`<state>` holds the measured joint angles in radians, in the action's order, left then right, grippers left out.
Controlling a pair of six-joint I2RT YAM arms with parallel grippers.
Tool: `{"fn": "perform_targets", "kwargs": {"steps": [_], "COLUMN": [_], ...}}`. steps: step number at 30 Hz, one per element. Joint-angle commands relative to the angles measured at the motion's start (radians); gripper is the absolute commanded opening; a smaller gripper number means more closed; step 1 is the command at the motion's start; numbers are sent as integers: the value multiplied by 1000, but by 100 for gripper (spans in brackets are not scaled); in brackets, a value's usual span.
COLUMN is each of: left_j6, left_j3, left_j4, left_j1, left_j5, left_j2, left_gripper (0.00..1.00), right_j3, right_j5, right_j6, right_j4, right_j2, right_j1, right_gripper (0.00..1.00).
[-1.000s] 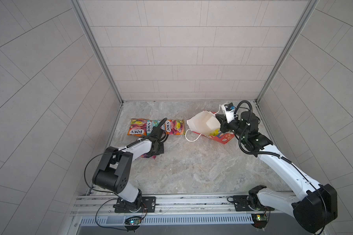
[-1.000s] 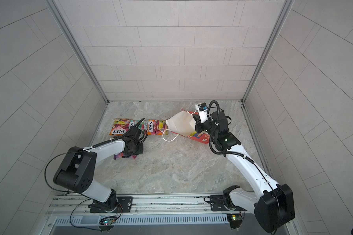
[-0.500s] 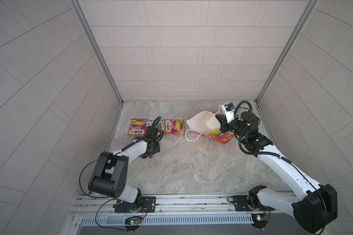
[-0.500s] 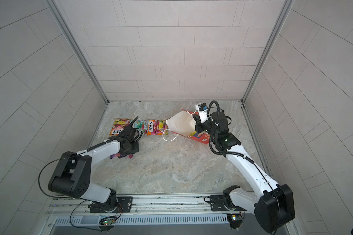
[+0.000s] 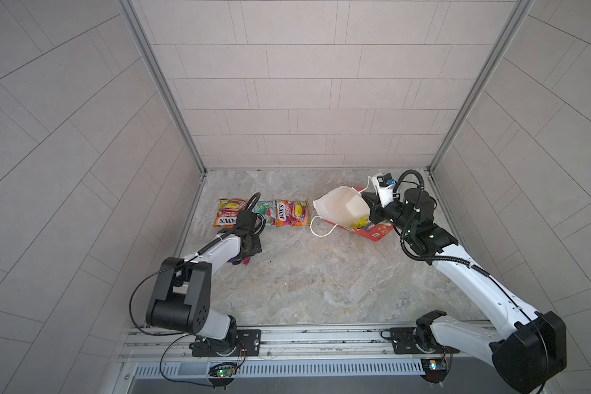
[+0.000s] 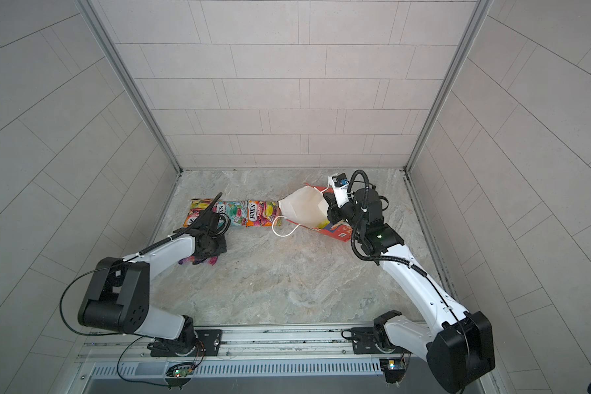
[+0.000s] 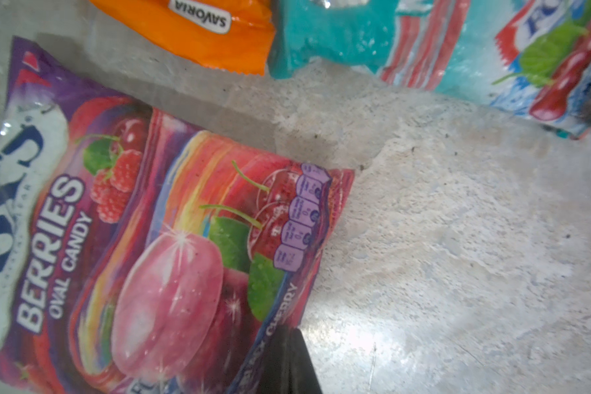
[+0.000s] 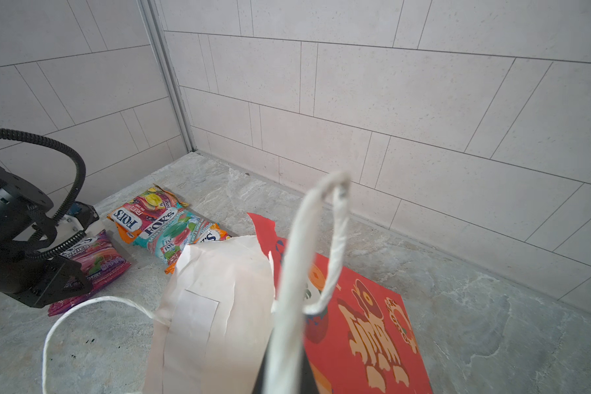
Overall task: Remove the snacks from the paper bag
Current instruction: 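Open the left gripper to release the purple packet and raise it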
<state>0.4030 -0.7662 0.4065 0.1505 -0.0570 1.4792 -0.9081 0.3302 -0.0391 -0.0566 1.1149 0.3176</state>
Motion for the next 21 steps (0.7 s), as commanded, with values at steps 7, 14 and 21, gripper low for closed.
{"fn": "perform_targets", "kwargs": {"steps": [7, 14, 21], "left_j6": [4, 7, 16], "left_j3": [-14, -9, 5], "left_j4": [-10, -63, -98], "left_j1": [-73, -115, -142], "left_j5": [13, 70, 85], "left_j2": [-5, 2, -16], "left_gripper": [4, 5, 9], "right_j3": [19, 21, 21], "right_j5": [6, 5, 4], "right_j6": [-24, -23, -24], "right_j4": [-21, -22, -23], "right_j2": [-25, -27, -29], "right_j1": [-6, -6, -6], "right_gripper": [0, 0, 0]}}
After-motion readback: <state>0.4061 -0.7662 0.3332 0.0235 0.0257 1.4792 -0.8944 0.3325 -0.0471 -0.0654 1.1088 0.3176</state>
